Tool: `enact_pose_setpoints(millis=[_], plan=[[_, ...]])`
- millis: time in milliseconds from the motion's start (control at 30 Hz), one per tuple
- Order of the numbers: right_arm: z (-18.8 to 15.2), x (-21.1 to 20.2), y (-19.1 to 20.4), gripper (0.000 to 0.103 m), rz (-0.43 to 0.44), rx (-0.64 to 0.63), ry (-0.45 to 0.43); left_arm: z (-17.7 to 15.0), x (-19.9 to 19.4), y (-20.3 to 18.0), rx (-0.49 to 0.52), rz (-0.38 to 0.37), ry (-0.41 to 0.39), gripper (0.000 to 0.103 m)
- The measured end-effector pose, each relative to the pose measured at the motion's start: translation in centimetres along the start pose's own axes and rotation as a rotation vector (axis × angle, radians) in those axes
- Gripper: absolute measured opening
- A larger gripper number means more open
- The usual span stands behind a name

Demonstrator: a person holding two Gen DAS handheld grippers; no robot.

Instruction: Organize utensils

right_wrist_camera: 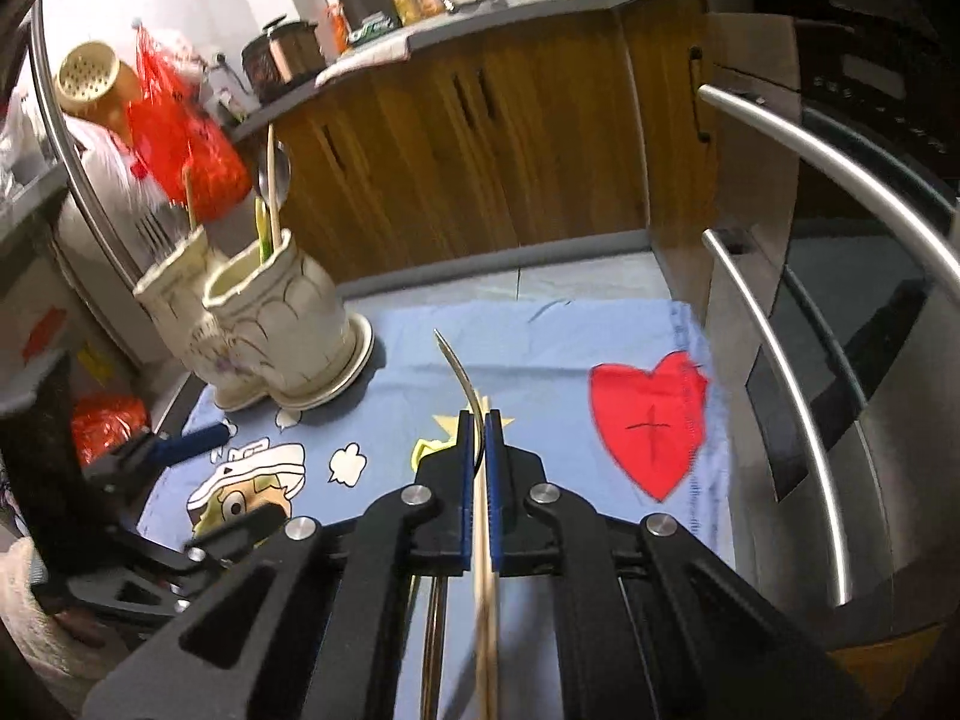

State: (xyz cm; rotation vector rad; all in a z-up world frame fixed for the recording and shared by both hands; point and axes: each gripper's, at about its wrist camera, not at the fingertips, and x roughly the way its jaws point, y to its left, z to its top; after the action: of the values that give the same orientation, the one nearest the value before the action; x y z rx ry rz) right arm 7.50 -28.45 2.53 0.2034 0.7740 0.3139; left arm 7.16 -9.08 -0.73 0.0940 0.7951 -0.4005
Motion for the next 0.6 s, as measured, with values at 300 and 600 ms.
enact_pose_setpoints(millis=[300,600], plan=[[-0.5,-2.5,-1.5,0.003,0.018,0.032,-0.045,0.9,2.7,-5.1,0.065,-0.032,0.104,0.094],[-0.5,-6.0,-2.5,0.003,0.064,0.045,-0.111,1.0,4.4,-6.2,0.04,-0.048,0.184,0.077]])
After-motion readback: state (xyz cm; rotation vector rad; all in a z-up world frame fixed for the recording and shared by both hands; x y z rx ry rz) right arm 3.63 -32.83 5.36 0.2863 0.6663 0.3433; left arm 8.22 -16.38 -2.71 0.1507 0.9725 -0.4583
